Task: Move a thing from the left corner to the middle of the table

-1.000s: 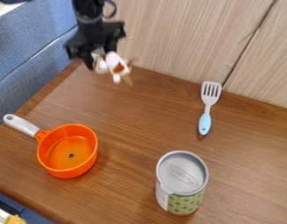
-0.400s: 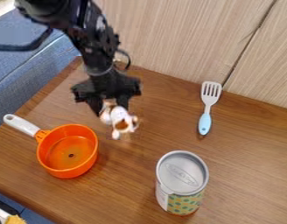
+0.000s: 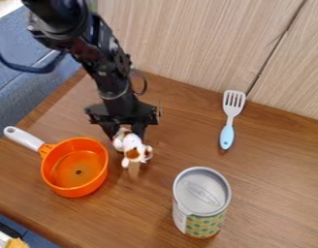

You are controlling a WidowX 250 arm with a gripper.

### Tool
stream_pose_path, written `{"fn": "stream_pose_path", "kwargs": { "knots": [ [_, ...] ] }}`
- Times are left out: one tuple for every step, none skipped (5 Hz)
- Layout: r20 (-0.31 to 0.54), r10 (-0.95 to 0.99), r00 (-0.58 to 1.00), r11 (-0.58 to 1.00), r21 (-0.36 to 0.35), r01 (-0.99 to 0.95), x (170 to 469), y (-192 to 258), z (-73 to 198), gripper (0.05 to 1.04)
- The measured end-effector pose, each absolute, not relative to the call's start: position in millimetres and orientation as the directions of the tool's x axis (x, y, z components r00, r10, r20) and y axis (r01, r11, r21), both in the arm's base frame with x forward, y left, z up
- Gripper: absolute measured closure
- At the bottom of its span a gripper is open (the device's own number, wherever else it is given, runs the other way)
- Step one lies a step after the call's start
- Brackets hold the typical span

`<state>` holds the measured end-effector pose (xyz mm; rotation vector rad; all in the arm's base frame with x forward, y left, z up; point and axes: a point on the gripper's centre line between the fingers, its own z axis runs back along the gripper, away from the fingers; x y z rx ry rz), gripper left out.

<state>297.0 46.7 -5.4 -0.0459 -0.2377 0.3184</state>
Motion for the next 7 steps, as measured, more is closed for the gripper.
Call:
{"fn": "stream_pose_path", "kwargs": {
  "knots": [
    [0.214,0.309,0.927,0.951,-0.055,-0.304,297,46,-5,0.155],
    [0.228,0.304,0.925,0.952,-0.026,-0.306,298,47,-5,0.069],
    [0.229,0.310,0.923,0.949,-0.010,-0.316,298,46,-3,0.074],
    [0.258,0.300,0.918,0.951,-0.007,-0.309,304,43,15,0.079],
    [0.311,0.304,0.901,0.949,-0.018,-0.314,313,43,46,0.081],
    [0.358,0.308,0.882,0.948,-0.034,-0.317,319,43,74,0.082],
    [0.359,0.308,0.881,0.948,-0.034,-0.317,319,43,75,0.082]
  ]
}}
